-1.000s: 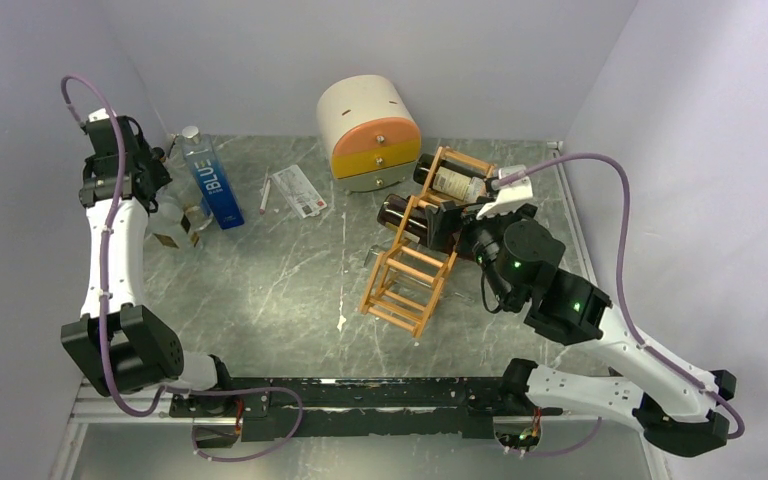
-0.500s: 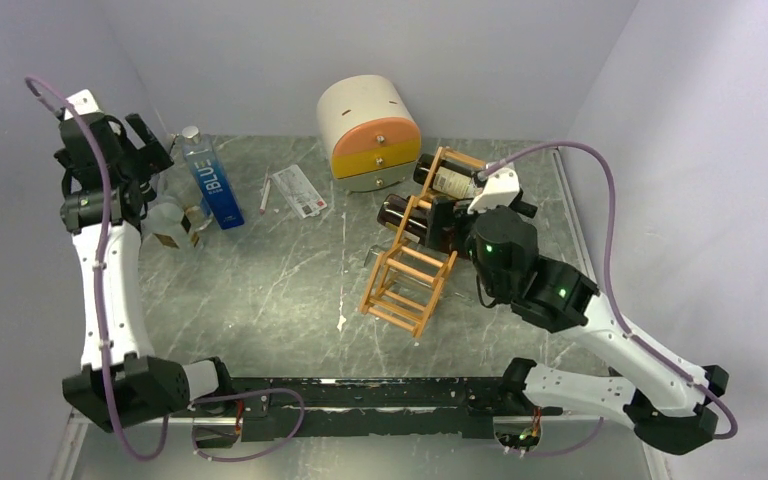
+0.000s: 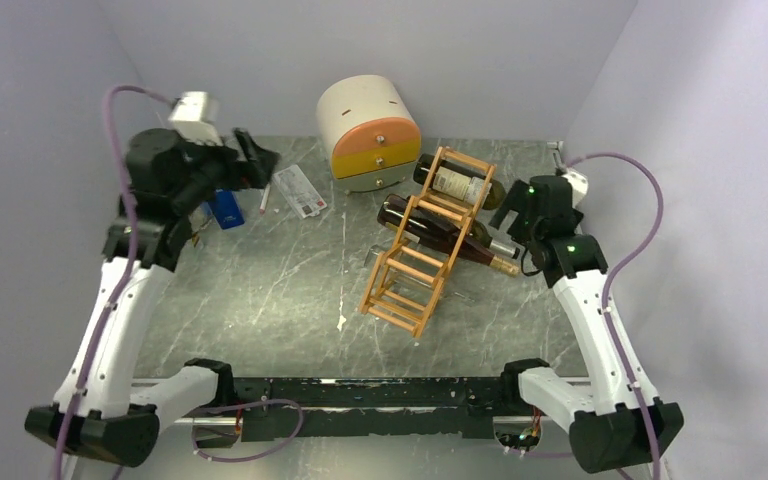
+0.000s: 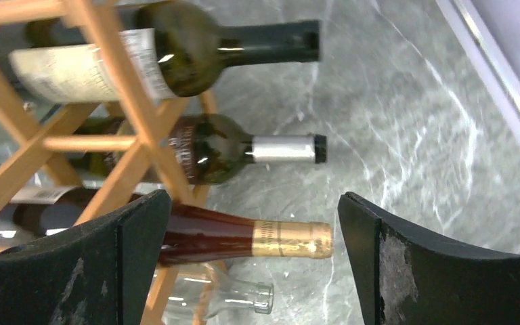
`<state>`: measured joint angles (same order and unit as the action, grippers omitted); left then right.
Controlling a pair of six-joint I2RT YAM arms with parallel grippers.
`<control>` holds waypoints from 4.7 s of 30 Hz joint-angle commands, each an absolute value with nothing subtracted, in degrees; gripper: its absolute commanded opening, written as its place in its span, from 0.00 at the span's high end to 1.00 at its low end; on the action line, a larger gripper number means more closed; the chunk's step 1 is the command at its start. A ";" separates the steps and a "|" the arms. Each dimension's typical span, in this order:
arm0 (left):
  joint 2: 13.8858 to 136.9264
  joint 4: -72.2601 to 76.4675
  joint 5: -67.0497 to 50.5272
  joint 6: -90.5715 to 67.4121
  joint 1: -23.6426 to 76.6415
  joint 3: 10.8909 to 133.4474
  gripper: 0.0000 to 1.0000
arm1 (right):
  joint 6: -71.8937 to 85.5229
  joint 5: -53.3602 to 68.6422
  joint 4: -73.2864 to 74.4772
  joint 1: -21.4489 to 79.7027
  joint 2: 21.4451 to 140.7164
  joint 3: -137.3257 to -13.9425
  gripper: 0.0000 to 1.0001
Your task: Take the wine bottle off the wine rack
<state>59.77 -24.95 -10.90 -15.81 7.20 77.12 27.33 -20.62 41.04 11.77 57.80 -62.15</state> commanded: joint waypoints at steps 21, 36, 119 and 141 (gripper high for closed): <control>70.32 -13.39 -32.44 -9.25 35.01 63.36 0.11 | 90.37 -9.50 47.42 1.78 55.93 -45.75 0.08; 73.14 -15.57 -26.94 -7.74 42.70 63.06 0.16 | 105.70 -15.93 38.82 13.71 60.37 -43.03 0.18; 79.97 -24.62 40.86 -44.14 67.15 61.07 0.93 | 89.90 -59.73 50.08 20.72 7.65 -36.93 1.00; 81.76 -26.09 44.23 -45.18 69.96 63.75 0.93 | 47.92 -66.66 31.63 22.50 17.10 -46.56 1.00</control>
